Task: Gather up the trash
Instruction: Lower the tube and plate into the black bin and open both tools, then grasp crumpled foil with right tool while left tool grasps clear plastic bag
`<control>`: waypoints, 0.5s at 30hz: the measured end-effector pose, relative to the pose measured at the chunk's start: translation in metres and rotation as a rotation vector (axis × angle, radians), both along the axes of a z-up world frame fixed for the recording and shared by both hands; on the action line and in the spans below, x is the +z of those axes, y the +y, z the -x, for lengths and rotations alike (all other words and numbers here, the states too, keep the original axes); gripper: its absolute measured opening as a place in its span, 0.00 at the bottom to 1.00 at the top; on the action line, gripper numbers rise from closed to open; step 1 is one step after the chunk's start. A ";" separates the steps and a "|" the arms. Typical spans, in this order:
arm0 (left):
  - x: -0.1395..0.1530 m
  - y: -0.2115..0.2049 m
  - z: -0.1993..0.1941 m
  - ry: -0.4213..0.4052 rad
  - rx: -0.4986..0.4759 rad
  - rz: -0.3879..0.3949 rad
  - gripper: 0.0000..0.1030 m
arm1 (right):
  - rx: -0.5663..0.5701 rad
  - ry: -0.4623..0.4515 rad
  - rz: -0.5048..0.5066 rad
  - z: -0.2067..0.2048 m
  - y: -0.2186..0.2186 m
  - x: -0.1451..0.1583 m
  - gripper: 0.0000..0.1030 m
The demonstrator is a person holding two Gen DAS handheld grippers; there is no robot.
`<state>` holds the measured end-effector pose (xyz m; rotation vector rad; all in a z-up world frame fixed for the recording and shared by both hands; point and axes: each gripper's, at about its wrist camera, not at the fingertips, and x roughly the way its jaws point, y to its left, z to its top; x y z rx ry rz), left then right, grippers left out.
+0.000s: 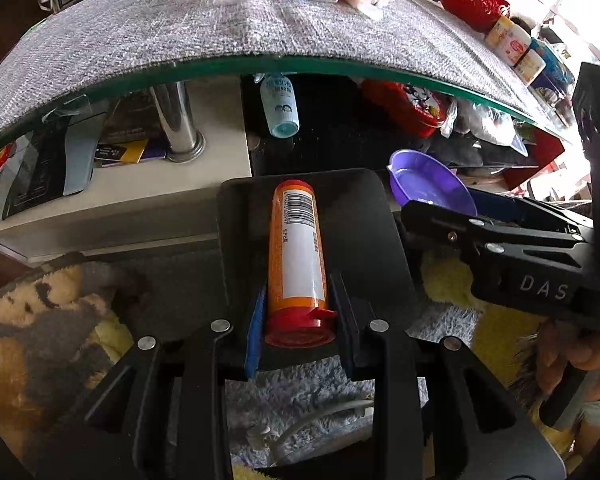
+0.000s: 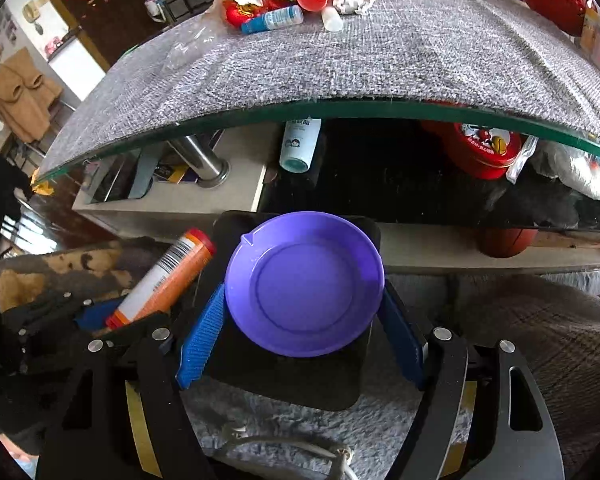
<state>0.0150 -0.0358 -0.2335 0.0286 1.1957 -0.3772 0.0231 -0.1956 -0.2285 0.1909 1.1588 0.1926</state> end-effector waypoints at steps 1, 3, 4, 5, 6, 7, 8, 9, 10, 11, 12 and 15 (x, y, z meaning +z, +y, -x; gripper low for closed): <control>0.000 0.000 0.000 0.001 0.002 -0.001 0.28 | -0.004 0.001 -0.002 -0.001 -0.001 0.000 0.75; 0.000 0.000 -0.001 -0.002 0.004 -0.006 0.30 | -0.009 0.003 -0.003 -0.002 -0.002 0.001 0.76; 0.001 -0.001 -0.002 -0.004 0.005 -0.007 0.32 | -0.013 0.002 -0.001 -0.002 -0.003 0.001 0.78; 0.001 0.000 -0.003 -0.005 0.008 -0.008 0.33 | -0.017 0.001 0.000 -0.003 -0.003 0.002 0.79; 0.002 0.001 -0.004 -0.006 0.012 -0.009 0.37 | -0.024 -0.004 0.002 -0.003 -0.004 0.003 0.82; 0.003 0.002 -0.004 -0.008 0.017 -0.009 0.40 | -0.028 -0.007 0.002 -0.004 -0.005 0.004 0.82; 0.004 0.004 -0.005 -0.010 0.020 -0.009 0.41 | -0.033 -0.010 0.004 -0.004 -0.006 0.006 0.82; 0.006 0.005 -0.005 -0.013 0.024 -0.009 0.43 | -0.038 -0.014 0.005 -0.005 -0.008 0.007 0.82; 0.008 0.006 -0.005 -0.017 0.028 -0.010 0.45 | -0.045 -0.021 0.007 -0.005 -0.010 0.010 0.82; 0.009 0.008 -0.006 -0.020 0.032 -0.011 0.46 | -0.052 -0.028 0.009 -0.005 -0.012 0.012 0.82; 0.011 0.009 -0.006 -0.025 0.036 -0.011 0.47 | -0.059 -0.035 0.008 -0.006 -0.015 0.016 0.82; 0.021 0.013 -0.009 -0.044 0.045 -0.012 0.52 | -0.074 -0.060 0.008 -0.007 -0.022 0.027 0.82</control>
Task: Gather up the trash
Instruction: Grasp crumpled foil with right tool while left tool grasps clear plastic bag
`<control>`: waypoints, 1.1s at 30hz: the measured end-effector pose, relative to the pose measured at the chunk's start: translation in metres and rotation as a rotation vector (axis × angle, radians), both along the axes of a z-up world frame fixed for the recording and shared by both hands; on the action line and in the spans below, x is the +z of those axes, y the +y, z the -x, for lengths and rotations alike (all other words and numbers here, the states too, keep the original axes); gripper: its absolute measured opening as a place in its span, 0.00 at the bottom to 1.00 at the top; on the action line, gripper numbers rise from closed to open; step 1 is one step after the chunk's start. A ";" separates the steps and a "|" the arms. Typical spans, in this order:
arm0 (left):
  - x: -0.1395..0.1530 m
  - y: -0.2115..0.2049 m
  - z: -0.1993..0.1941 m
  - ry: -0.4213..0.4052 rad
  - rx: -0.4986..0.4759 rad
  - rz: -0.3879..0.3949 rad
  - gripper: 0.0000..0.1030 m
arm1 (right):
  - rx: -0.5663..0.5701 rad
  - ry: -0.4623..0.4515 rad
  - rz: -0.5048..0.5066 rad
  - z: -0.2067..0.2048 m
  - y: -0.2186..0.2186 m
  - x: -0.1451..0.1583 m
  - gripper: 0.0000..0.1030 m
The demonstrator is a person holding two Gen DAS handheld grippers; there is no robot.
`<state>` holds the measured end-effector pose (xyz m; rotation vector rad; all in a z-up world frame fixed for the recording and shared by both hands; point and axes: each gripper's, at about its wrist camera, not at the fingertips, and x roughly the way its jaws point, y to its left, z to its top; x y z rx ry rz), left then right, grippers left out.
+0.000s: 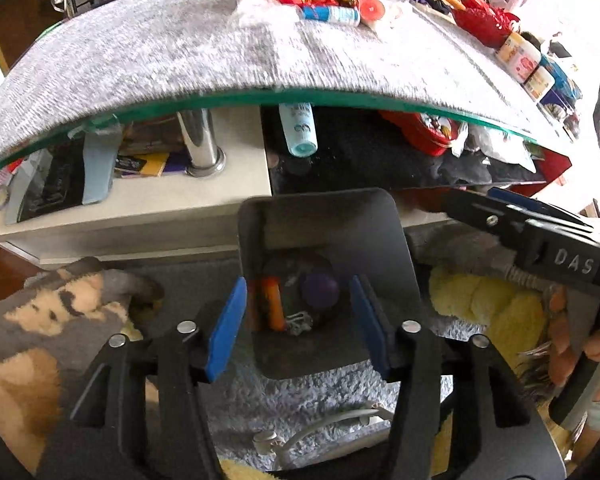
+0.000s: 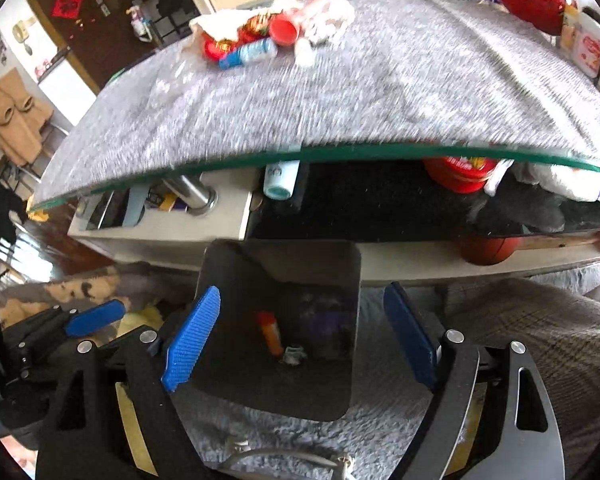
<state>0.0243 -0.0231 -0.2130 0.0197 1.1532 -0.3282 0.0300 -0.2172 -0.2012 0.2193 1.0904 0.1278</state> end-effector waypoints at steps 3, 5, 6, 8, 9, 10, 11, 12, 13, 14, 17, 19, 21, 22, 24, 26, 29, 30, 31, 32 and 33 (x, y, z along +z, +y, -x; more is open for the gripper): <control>0.017 0.003 -0.004 -0.044 0.012 -0.002 0.58 | -0.022 -0.046 -0.004 -0.003 -0.010 0.019 0.82; 0.028 0.005 -0.007 -0.072 0.018 -0.003 0.62 | -0.031 -0.071 0.001 -0.007 -0.015 0.029 0.82; 0.035 0.006 -0.010 -0.089 0.021 -0.003 0.63 | -0.037 -0.088 0.006 -0.009 -0.018 0.037 0.82; 0.048 0.009 -0.016 -0.112 0.024 -0.001 0.66 | -0.040 -0.108 0.014 -0.014 -0.023 0.046 0.82; 0.053 0.009 -0.018 -0.121 0.024 -0.001 0.68 | -0.043 -0.119 0.022 -0.019 -0.026 0.052 0.82; 0.059 0.010 -0.022 -0.131 0.026 -0.003 0.70 | -0.044 -0.126 0.027 -0.023 -0.027 0.056 0.82; 0.064 0.011 -0.025 -0.142 0.030 -0.009 0.72 | -0.045 -0.135 0.034 -0.028 -0.029 0.060 0.82; 0.073 0.011 -0.030 -0.160 0.033 -0.020 0.74 | -0.045 -0.142 0.039 -0.032 -0.030 0.063 0.82; 0.080 0.012 -0.035 -0.178 0.034 -0.032 0.76 | -0.044 -0.153 0.048 -0.038 -0.031 0.069 0.82; 0.085 0.012 -0.039 -0.191 0.034 -0.042 0.77 | -0.042 -0.163 0.056 -0.043 -0.032 0.073 0.82; 0.106 0.011 -0.056 -0.235 0.037 -0.068 0.82 | -0.033 -0.189 0.084 -0.059 -0.034 0.083 0.82; 0.118 0.010 -0.069 -0.255 0.038 -0.070 0.83 | -0.030 -0.203 0.099 -0.071 -0.035 0.089 0.82; 0.125 0.009 -0.084 -0.266 0.038 -0.069 0.84 | -0.029 -0.213 0.109 -0.083 -0.036 0.093 0.82; 0.127 0.008 -0.091 -0.268 0.039 -0.070 0.84 | -0.029 -0.218 0.114 -0.088 -0.037 0.094 0.82; 0.129 0.005 -0.108 -0.272 0.039 -0.073 0.84 | -0.030 -0.229 0.121 -0.102 -0.039 0.096 0.82; 0.127 0.003 -0.123 -0.269 0.041 -0.070 0.84 | -0.034 -0.229 0.125 -0.114 -0.040 0.094 0.82; 0.119 -0.003 -0.144 -0.260 0.042 -0.066 0.84 | -0.034 -0.224 0.122 -0.132 -0.042 0.089 0.82; 0.115 -0.004 -0.149 -0.256 0.043 -0.067 0.84 | -0.033 -0.219 0.118 -0.138 -0.043 0.087 0.82; 0.112 -0.005 -0.154 -0.252 0.042 -0.068 0.84 | -0.030 -0.214 0.106 -0.145 -0.044 0.083 0.81; 0.107 -0.007 -0.161 -0.245 0.040 -0.070 0.84 | -0.029 -0.213 0.100 -0.148 -0.043 0.081 0.79; 0.103 -0.008 -0.163 -0.242 0.038 -0.070 0.84 | -0.027 -0.213 0.090 -0.152 -0.043 0.078 0.76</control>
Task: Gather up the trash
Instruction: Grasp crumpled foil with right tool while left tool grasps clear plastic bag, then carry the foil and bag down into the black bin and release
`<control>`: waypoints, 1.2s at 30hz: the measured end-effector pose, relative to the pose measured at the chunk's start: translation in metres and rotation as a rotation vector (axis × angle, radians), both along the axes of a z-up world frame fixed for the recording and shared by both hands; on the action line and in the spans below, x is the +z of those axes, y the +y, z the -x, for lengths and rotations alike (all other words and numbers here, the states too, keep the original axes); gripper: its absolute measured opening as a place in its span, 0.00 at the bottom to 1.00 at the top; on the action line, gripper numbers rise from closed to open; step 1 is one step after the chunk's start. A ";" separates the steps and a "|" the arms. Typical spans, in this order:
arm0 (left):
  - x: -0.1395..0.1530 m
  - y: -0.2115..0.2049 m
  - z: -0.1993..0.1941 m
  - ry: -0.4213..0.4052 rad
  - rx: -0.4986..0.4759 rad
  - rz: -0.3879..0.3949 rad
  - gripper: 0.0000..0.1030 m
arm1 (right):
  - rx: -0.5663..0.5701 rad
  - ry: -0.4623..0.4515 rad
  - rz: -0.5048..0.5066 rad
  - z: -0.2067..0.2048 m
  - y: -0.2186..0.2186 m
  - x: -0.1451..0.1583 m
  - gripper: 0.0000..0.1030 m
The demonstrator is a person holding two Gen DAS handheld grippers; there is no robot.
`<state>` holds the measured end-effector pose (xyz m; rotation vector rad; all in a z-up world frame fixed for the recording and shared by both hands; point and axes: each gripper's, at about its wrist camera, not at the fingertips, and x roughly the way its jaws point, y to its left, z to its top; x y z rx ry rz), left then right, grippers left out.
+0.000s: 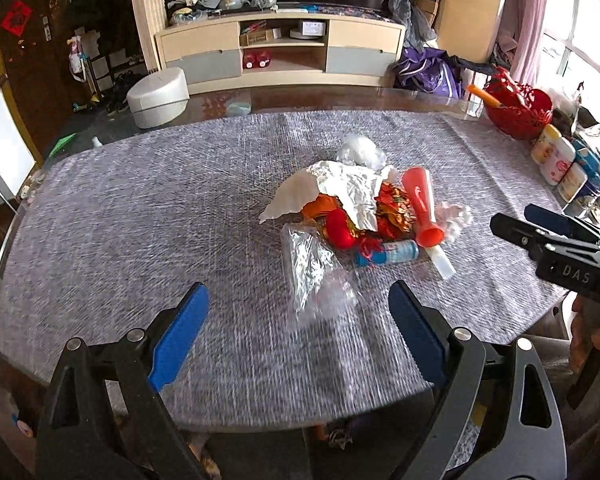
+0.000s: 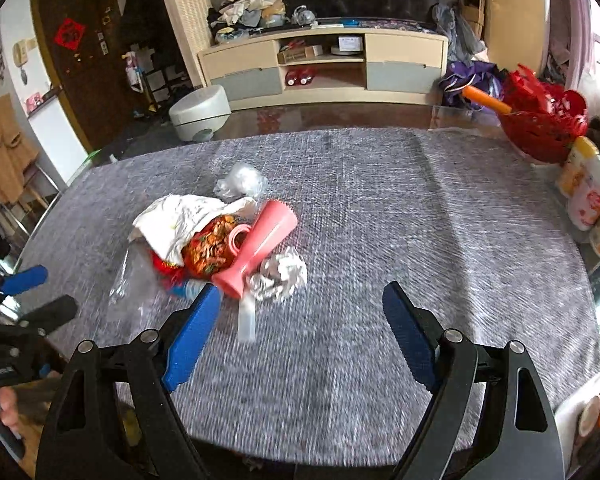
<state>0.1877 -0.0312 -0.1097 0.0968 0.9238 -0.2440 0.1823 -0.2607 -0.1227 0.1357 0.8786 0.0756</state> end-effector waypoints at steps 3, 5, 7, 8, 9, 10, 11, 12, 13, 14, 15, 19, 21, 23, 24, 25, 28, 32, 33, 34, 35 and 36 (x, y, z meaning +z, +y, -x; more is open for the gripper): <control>-0.012 -0.004 -0.011 0.006 -0.010 -0.006 0.84 | 0.006 -0.002 -0.056 -0.010 -0.003 -0.008 0.75; -0.017 -0.004 -0.015 0.006 -0.008 -0.007 0.84 | 0.003 0.000 -0.069 -0.014 -0.004 -0.012 0.74; -0.024 -0.004 -0.019 0.013 -0.007 0.000 0.83 | 0.003 0.006 -0.073 -0.019 -0.003 -0.017 0.68; -0.027 -0.004 -0.021 0.019 -0.007 0.003 0.83 | 0.004 0.010 -0.071 -0.021 -0.002 -0.019 0.67; -0.030 -0.005 -0.024 0.027 -0.009 0.007 0.83 | 0.006 0.016 -0.062 -0.024 0.000 -0.023 0.63; -0.033 -0.004 -0.027 0.031 -0.011 0.008 0.81 | 0.005 0.020 -0.053 -0.026 0.001 -0.025 0.56; -0.035 -0.005 -0.029 0.035 -0.012 0.009 0.80 | 0.004 0.025 -0.044 -0.028 0.002 -0.027 0.52; -0.038 -0.005 -0.031 0.039 -0.012 0.012 0.78 | 0.006 0.033 -0.042 -0.030 0.003 -0.031 0.48; -0.039 -0.005 -0.034 0.044 -0.011 0.018 0.75 | 0.008 0.041 -0.045 -0.032 0.003 -0.034 0.46; -0.041 -0.005 -0.036 0.050 -0.010 0.026 0.74 | 0.010 0.046 -0.050 -0.033 0.002 -0.036 0.46; -0.044 -0.005 -0.040 0.061 -0.008 0.038 0.70 | 0.012 0.053 -0.062 -0.035 0.003 -0.039 0.46; -0.052 -0.010 -0.045 0.094 -0.027 0.070 0.49 | 0.022 0.050 -0.086 -0.038 0.003 -0.042 0.33; -0.056 -0.012 -0.044 0.104 -0.044 0.079 0.38 | 0.030 0.052 -0.084 -0.039 0.005 -0.042 0.22; -0.058 -0.012 -0.042 0.104 -0.049 0.078 0.31 | 0.038 0.064 -0.068 -0.037 0.008 -0.044 0.18; -0.059 -0.012 -0.041 0.098 -0.053 0.076 0.28 | 0.044 0.065 -0.064 -0.036 0.009 -0.045 0.17; -0.058 -0.012 -0.039 0.093 -0.057 0.077 0.26 | 0.047 0.065 -0.054 -0.033 0.010 -0.046 0.17; -0.054 -0.011 -0.033 0.071 -0.062 0.070 0.22 | 0.037 0.046 -0.026 -0.022 0.008 -0.041 0.16; -0.039 -0.007 -0.020 0.033 -0.051 0.060 0.21 | -0.009 -0.001 0.040 -0.004 -0.004 -0.023 0.15; -0.033 -0.006 -0.015 0.019 -0.050 0.058 0.21 | -0.016 -0.008 0.046 -0.001 -0.007 -0.020 0.15; -0.029 -0.006 -0.011 0.009 -0.049 0.055 0.21 | -0.025 -0.019 0.048 0.006 -0.011 -0.013 0.15; -0.022 -0.006 -0.005 -0.006 -0.049 0.051 0.21 | -0.028 -0.025 0.047 0.008 -0.012 -0.008 0.15; -0.018 -0.005 0.000 -0.015 -0.049 0.049 0.21 | -0.030 -0.033 0.047 0.013 -0.014 -0.004 0.15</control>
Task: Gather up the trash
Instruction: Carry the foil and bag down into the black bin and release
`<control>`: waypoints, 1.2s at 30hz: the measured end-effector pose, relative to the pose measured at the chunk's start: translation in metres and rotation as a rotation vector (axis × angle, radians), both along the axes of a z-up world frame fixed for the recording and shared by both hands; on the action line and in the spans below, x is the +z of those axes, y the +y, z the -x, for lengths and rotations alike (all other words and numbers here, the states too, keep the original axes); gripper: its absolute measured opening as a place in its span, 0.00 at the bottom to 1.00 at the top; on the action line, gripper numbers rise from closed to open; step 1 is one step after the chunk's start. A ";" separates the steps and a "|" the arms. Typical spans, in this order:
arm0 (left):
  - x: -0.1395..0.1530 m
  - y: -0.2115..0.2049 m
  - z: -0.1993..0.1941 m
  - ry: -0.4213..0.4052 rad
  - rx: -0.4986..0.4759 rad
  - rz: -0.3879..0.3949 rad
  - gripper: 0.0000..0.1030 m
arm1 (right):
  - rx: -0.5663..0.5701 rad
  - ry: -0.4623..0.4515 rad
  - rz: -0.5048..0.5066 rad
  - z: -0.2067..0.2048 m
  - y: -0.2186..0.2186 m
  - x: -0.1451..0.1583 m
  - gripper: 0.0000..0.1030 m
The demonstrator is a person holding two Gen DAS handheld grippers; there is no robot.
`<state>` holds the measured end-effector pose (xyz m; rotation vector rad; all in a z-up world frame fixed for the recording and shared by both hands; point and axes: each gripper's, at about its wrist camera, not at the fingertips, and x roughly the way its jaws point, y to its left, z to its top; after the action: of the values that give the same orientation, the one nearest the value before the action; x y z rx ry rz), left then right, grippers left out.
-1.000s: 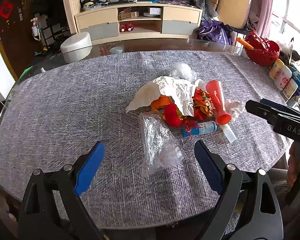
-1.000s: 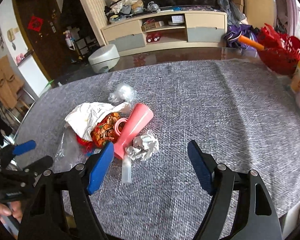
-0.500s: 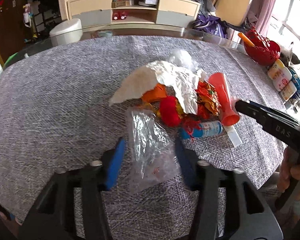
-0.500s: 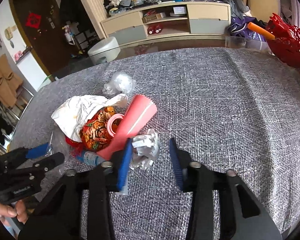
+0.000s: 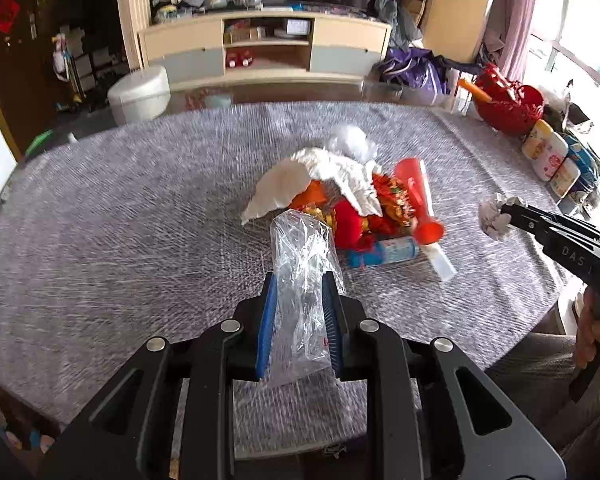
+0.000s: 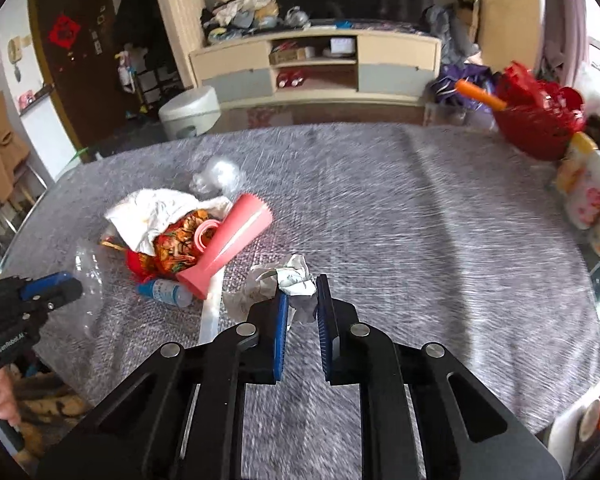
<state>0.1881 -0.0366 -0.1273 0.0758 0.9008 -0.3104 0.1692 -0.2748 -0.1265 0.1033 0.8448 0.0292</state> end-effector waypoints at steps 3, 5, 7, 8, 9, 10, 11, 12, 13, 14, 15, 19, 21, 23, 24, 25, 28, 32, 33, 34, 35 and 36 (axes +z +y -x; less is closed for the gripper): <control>0.016 0.000 0.019 -0.033 -0.007 0.000 0.21 | 0.008 -0.029 0.004 0.018 0.002 0.014 0.15; 0.024 0.001 0.032 -0.048 -0.010 0.005 0.21 | 0.022 -0.037 -0.001 0.031 0.005 0.020 0.15; 0.029 0.004 0.044 -0.051 -0.012 0.015 0.21 | 0.030 -0.044 -0.010 0.043 0.009 0.023 0.15; 0.030 0.004 0.047 -0.051 -0.011 0.017 0.21 | 0.034 -0.045 -0.013 0.049 0.010 0.025 0.15; 0.032 0.005 0.055 -0.051 -0.009 0.022 0.21 | 0.039 -0.048 -0.015 0.054 0.013 0.027 0.15; 0.032 0.005 0.059 -0.050 -0.008 0.026 0.21 | 0.047 -0.050 -0.015 0.060 0.016 0.028 0.15; 0.032 0.006 0.065 -0.049 -0.006 0.030 0.21 | 0.052 -0.052 -0.016 0.064 0.019 0.029 0.15; 0.031 0.008 0.071 -0.046 -0.003 0.036 0.21 | 0.059 -0.054 -0.017 0.069 0.022 0.030 0.15; 0.030 0.009 0.078 -0.042 0.000 0.042 0.21 | 0.067 -0.058 -0.019 0.075 0.025 0.032 0.15; 0.029 0.010 0.082 -0.039 0.001 0.045 0.21 | 0.075 -0.063 -0.021 0.081 0.028 0.034 0.15; 0.027 0.010 0.089 -0.036 0.001 0.048 0.21 | 0.083 -0.067 -0.022 0.087 0.031 0.035 0.15; 0.018 0.009 0.110 -0.016 -0.007 0.050 0.21 | 0.107 -0.065 -0.028 0.103 0.042 0.035 0.15; 0.011 0.007 0.120 -0.001 -0.016 0.046 0.21 | 0.116 -0.056 -0.036 0.108 0.046 0.031 0.15; 0.002 0.006 0.128 0.017 -0.021 0.046 0.21 | 0.126 -0.037 -0.051 0.114 0.050 0.025 0.15; -0.004 0.005 0.132 0.031 -0.025 0.046 0.21 | 0.130 -0.029 -0.055 0.118 0.053 0.021 0.15; -0.010 0.005 0.136 0.045 -0.030 0.047 0.21 | 0.134 -0.016 -0.061 0.121 0.055 0.015 0.15; -0.030 0.003 0.145 0.089 -0.035 0.049 0.21 | 0.134 0.024 -0.073 0.126 0.058 -0.002 0.15; -0.056 -0.001 0.156 0.141 -0.048 0.035 0.21 | 0.135 0.091 -0.072 0.133 0.065 -0.033 0.15; -0.063 -0.001 0.157 0.157 -0.049 0.031 0.21 | 0.136 0.107 -0.066 0.134 0.067 -0.040 0.15; -0.068 -0.001 0.159 0.168 -0.049 0.029 0.21 | 0.136 0.131 -0.061 0.136 0.068 -0.051 0.15; -0.072 -0.001 0.160 0.176 -0.048 0.027 0.21 | 0.138 0.150 -0.060 0.136 0.069 -0.059 0.15; -0.078 -0.001 0.160 0.189 -0.046 0.024 0.21 | 0.137 0.168 -0.059 0.136 0.071 -0.067 0.15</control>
<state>0.0279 -0.0373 -0.2055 0.0452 1.0839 -0.3753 0.0328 -0.2042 -0.1935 0.1041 1.0186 0.1766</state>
